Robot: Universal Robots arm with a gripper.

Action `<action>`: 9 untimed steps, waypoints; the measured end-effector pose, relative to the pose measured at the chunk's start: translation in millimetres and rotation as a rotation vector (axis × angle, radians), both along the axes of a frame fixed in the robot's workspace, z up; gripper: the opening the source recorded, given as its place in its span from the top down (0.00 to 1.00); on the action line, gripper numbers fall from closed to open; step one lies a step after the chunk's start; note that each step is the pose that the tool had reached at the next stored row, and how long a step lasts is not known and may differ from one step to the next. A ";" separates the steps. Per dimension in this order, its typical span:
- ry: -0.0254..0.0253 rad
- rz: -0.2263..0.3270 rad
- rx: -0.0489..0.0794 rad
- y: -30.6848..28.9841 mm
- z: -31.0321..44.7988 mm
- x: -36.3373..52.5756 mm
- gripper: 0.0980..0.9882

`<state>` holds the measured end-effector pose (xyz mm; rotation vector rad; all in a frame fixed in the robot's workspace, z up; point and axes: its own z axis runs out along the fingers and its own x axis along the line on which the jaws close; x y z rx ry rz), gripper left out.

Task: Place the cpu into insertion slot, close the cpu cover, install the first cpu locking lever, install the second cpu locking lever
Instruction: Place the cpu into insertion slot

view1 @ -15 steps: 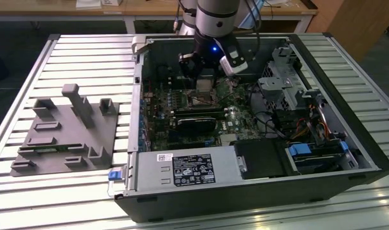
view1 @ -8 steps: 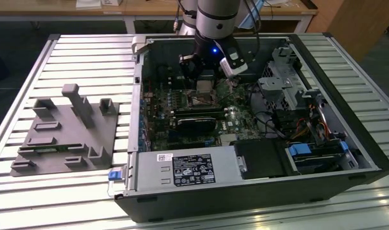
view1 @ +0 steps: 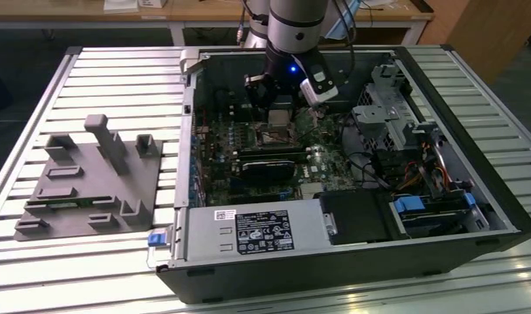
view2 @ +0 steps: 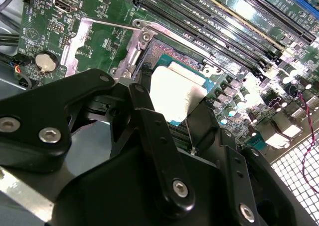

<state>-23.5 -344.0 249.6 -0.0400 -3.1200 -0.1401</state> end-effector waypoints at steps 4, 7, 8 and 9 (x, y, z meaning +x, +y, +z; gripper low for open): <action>-0.0001 -0.007 0.000 0.0 -0.1 0.0 0.51; 0.0000 -0.039 0.000 0.0 -0.1 0.0 0.51; 0.0000 -0.051 0.000 0.0 -0.1 0.0 0.51; -0.0001 -0.063 0.000 0.0 -0.1 0.0 0.51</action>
